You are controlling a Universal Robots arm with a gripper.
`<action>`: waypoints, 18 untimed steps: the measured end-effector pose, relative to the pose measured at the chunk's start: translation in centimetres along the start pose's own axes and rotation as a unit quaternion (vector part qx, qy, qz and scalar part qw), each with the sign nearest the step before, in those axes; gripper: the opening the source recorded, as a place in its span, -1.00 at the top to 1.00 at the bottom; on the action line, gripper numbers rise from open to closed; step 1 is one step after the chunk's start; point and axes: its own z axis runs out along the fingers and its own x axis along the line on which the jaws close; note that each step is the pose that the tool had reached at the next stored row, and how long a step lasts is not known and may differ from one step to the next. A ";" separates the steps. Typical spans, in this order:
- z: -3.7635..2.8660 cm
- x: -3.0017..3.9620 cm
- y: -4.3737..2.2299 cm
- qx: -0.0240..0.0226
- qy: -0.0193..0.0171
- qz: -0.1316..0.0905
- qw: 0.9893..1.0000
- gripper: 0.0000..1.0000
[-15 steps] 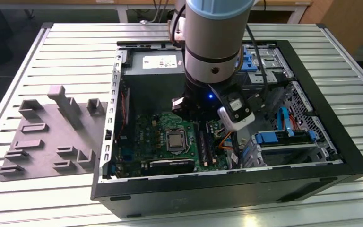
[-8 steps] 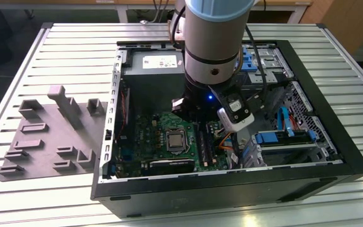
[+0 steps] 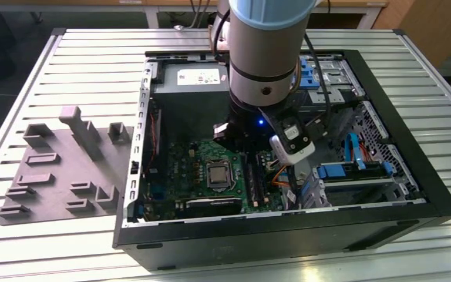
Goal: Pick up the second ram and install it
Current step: 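Insert the second ram into the second slot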
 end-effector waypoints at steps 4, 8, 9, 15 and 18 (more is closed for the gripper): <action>0.12 0.00 0.01 -0.001 0.000 -0.002 1.000 0.77; 0.26 -0.03 0.06 -0.001 0.000 -0.006 1.000 0.77; 0.30 -0.03 0.08 -0.001 0.000 -0.007 1.000 0.77; 0.46 -0.09 0.13 -0.002 0.000 -0.012 1.000 0.77; 0.53 -0.08 0.13 -0.003 0.000 -0.013 1.000 0.77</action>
